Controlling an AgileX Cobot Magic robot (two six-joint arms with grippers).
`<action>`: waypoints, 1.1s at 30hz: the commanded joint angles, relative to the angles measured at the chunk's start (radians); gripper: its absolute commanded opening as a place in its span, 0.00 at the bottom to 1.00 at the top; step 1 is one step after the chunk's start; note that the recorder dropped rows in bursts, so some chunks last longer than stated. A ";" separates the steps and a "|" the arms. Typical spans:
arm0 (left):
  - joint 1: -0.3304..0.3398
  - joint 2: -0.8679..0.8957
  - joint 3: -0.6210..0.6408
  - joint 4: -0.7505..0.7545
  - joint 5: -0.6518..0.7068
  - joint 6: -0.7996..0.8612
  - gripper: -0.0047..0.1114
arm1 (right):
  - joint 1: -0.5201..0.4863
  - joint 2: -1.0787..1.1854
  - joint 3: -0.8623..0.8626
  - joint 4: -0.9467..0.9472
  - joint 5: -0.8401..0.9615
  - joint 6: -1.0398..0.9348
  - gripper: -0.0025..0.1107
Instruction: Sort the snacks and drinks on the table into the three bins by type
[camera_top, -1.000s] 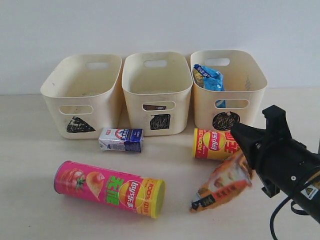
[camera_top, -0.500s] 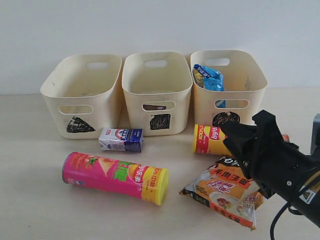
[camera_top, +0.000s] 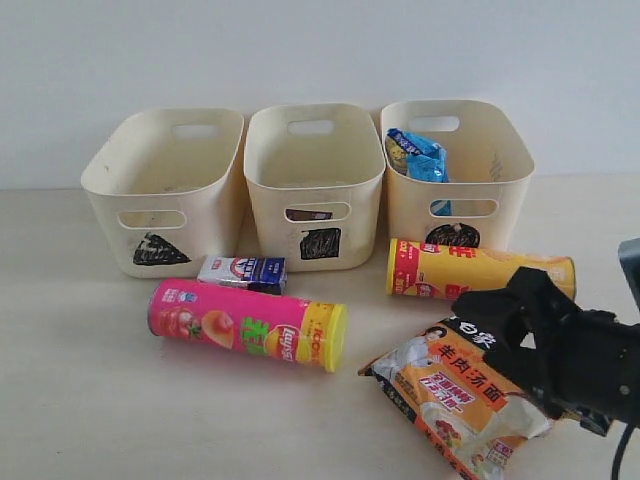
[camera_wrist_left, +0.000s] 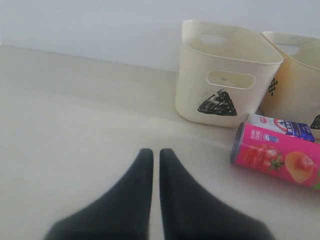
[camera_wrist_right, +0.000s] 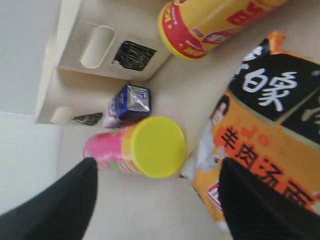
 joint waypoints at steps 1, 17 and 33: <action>-0.003 -0.004 0.004 -0.008 -0.006 0.001 0.08 | -0.098 -0.109 -0.050 -0.442 0.188 0.277 0.78; -0.003 -0.004 0.004 -0.008 -0.006 0.001 0.08 | -0.130 -0.193 0.060 -0.770 0.470 0.630 0.80; -0.003 -0.004 0.004 -0.008 -0.006 0.001 0.08 | -0.130 0.063 0.039 -0.240 0.309 0.222 0.80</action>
